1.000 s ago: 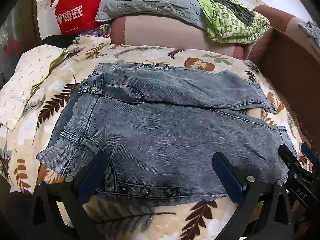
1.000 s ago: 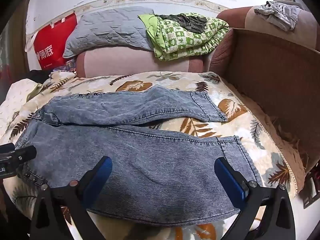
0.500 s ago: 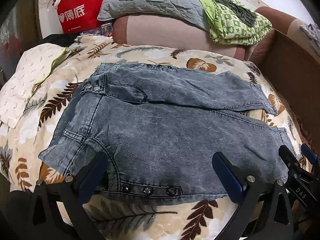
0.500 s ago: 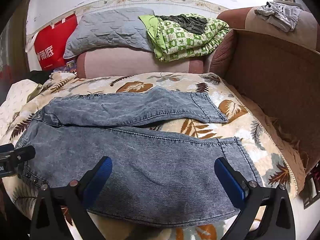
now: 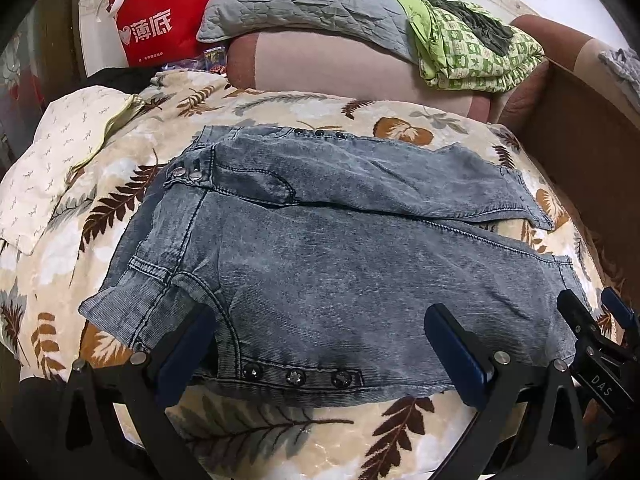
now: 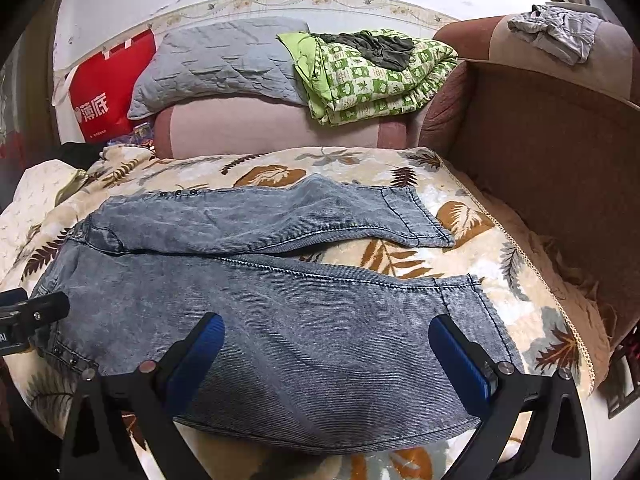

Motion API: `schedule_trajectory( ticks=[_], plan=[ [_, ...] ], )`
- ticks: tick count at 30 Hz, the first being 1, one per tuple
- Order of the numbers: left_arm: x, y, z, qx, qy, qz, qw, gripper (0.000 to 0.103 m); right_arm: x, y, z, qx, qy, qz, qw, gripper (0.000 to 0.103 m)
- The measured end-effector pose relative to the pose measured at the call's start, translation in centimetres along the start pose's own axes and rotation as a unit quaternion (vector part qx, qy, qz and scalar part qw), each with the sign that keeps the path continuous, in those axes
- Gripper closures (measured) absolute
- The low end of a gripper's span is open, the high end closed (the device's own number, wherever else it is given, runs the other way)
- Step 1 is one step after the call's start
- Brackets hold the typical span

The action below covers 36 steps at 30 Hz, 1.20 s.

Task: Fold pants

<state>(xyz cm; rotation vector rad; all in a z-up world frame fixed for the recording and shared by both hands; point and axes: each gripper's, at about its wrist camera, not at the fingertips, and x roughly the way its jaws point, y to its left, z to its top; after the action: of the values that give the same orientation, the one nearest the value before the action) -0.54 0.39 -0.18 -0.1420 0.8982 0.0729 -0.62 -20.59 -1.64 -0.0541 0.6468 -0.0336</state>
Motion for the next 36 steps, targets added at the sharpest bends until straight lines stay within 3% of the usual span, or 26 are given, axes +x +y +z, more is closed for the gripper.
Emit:
schedule_trajectory(
  ticks=[36],
  plan=[
    [0.39, 0.07, -0.39, -0.003, 0.008, -0.002, 1.0, 0.0, 0.14, 0.14, -0.11, -0.004, -0.001, 0.0, 1.0, 0.0]
  ],
)
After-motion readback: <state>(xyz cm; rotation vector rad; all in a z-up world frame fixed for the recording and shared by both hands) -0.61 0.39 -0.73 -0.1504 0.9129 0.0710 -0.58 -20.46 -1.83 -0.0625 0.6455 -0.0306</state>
